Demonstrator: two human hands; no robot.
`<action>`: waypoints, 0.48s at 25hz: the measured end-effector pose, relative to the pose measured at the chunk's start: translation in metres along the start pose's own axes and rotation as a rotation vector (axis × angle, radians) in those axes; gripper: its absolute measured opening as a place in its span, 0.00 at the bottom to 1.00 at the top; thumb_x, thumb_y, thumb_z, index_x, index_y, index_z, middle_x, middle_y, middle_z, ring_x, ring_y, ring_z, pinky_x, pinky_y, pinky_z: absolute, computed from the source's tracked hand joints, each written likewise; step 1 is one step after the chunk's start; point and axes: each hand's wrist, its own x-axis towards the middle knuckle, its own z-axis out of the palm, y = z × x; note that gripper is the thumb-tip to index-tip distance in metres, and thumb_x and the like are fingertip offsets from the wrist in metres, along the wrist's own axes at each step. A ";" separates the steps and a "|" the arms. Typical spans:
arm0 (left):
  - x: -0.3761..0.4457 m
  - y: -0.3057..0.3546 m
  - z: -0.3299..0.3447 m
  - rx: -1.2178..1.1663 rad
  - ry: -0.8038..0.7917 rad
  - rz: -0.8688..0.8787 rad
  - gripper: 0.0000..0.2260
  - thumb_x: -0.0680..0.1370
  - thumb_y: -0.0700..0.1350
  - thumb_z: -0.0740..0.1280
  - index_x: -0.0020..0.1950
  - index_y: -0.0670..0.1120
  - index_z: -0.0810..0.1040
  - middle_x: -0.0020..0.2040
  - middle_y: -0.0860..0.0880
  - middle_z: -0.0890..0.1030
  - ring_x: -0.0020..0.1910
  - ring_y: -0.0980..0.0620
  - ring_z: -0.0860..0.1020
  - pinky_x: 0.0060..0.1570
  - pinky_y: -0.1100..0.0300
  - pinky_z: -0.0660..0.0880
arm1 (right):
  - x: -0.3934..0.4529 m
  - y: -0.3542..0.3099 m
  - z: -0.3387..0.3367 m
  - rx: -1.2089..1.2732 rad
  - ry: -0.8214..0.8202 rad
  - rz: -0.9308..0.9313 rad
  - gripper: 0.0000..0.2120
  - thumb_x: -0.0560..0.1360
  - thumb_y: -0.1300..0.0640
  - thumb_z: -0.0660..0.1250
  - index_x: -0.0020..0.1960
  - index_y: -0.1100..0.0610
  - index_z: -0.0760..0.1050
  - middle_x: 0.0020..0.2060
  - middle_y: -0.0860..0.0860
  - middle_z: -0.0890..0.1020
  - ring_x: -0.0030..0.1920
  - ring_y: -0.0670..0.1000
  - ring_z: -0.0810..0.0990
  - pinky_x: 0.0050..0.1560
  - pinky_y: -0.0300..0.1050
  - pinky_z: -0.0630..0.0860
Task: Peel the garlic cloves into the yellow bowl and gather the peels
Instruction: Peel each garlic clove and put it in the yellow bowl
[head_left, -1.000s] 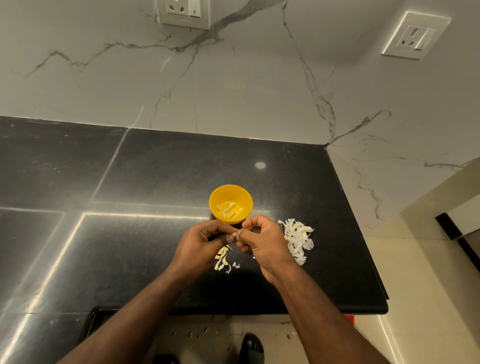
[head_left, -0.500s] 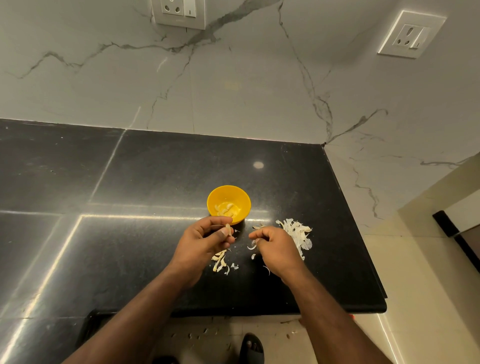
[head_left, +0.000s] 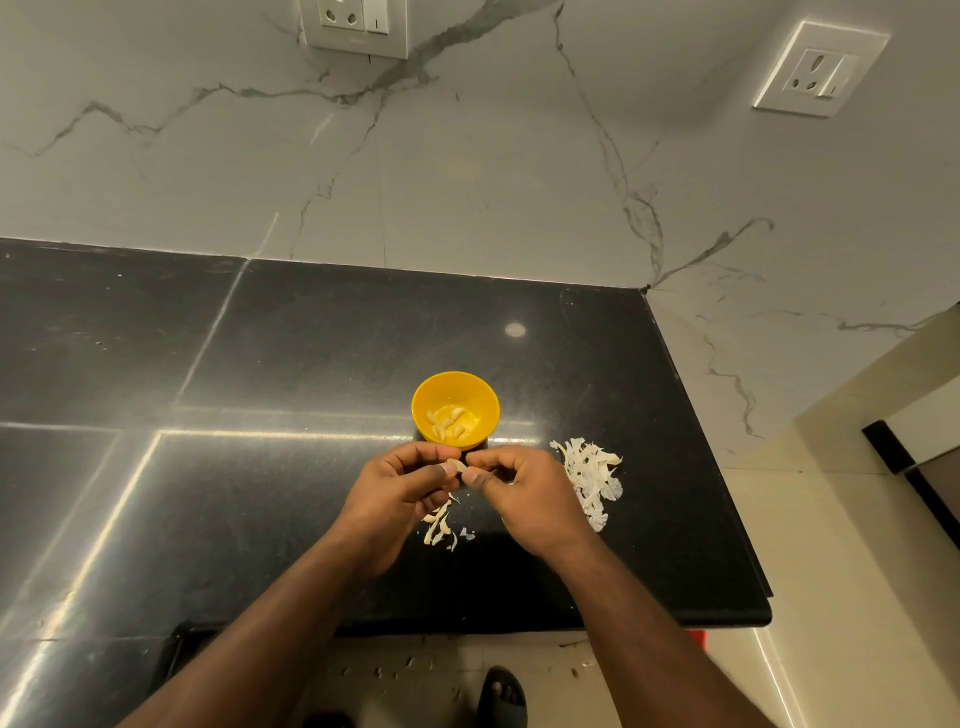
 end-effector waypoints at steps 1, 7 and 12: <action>0.000 0.000 0.000 -0.009 -0.002 0.000 0.07 0.77 0.32 0.68 0.53 0.39 0.82 0.44 0.42 0.85 0.42 0.51 0.82 0.43 0.61 0.78 | 0.000 -0.001 0.004 -0.006 0.004 0.011 0.04 0.76 0.54 0.72 0.50 0.50 0.85 0.40 0.41 0.85 0.43 0.40 0.82 0.50 0.44 0.80; 0.000 0.002 -0.004 0.064 -0.024 0.031 0.04 0.77 0.35 0.70 0.51 0.38 0.81 0.41 0.43 0.84 0.40 0.51 0.81 0.42 0.60 0.77 | 0.000 -0.004 0.010 0.071 -0.011 0.053 0.04 0.75 0.52 0.73 0.43 0.51 0.85 0.37 0.45 0.85 0.40 0.47 0.83 0.48 0.56 0.82; 0.001 0.004 -0.008 0.190 -0.070 0.098 0.04 0.77 0.34 0.69 0.50 0.39 0.83 0.40 0.43 0.83 0.40 0.51 0.79 0.44 0.57 0.75 | 0.001 -0.007 0.008 0.326 -0.105 0.258 0.05 0.76 0.60 0.71 0.42 0.58 0.84 0.33 0.52 0.83 0.37 0.48 0.78 0.41 0.46 0.75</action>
